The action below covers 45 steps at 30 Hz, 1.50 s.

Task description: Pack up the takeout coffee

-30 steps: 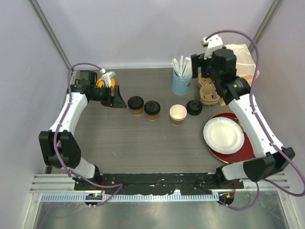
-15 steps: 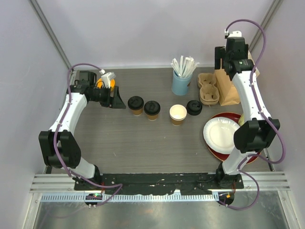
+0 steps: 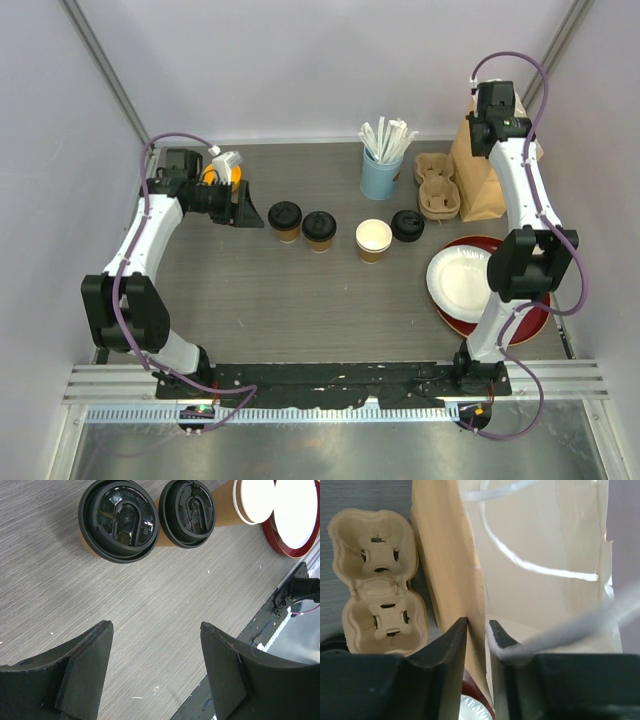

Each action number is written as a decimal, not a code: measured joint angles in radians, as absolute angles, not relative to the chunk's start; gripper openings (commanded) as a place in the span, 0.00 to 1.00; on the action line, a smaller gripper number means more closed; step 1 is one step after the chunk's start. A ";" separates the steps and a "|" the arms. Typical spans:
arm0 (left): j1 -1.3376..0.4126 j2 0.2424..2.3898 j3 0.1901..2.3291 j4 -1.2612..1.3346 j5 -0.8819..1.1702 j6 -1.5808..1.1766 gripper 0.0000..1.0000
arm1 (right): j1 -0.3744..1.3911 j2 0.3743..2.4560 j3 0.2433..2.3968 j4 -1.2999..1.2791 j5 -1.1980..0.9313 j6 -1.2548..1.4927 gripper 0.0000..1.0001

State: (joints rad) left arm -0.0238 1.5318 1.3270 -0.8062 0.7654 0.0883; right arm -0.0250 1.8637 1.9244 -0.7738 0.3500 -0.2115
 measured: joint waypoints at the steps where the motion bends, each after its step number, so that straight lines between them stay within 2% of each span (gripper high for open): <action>1: -0.024 1.532 1.327 -0.806 0.767 0.088 0.74 | -0.025 1.863 1.924 -0.777 0.352 -0.220 0.13; 3: -0.024 1.532 1.327 -0.807 0.771 0.088 0.75 | -0.023 1.859 1.924 -0.775 0.355 -0.243 0.01; 9: -0.024 1.532 1.327 -0.811 0.771 0.089 0.75 | -0.021 1.793 1.853 -0.719 0.355 -0.342 0.01; 17: -0.017 1.502 1.327 -0.828 0.770 0.092 0.75 | 0.034 1.569 1.803 -0.587 0.330 -0.448 0.01; 19: -0.001 1.483 1.328 -0.831 0.770 0.093 0.75 | 0.110 1.489 1.797 -0.550 0.321 -0.491 0.01; 24: 0.102 1.430 1.362 -0.849 0.762 0.091 0.78 | 0.447 1.323 1.814 -0.515 0.229 -0.546 0.01; 30: 0.278 1.337 1.448 -0.876 0.746 0.087 0.83 | 0.710 1.256 1.907 -0.549 -0.044 -0.529 0.01; 34: 0.345 1.256 1.505 -0.901 0.694 0.087 0.86 | 0.888 1.283 1.930 -0.668 -0.203 -0.582 0.01; 40: 0.362 1.177 1.659 -0.968 0.569 0.095 0.87 | 1.053 1.385 1.901 -0.834 -0.279 -0.636 0.01; 43: 0.369 1.167 1.739 -0.986 0.513 0.113 0.79 | 1.095 1.392 1.811 -0.900 -0.281 -0.652 0.01; 45: 0.371 1.168 1.784 -1.016 0.538 0.146 0.78 | 1.111 1.389 1.747 -0.912 -0.290 -0.660 0.01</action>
State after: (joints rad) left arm 0.3710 1.1675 1.7844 -1.0157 0.5385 0.1459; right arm 1.1107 1.3891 1.7470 -0.9119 -0.2897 -0.6601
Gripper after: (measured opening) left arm 0.816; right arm 0.028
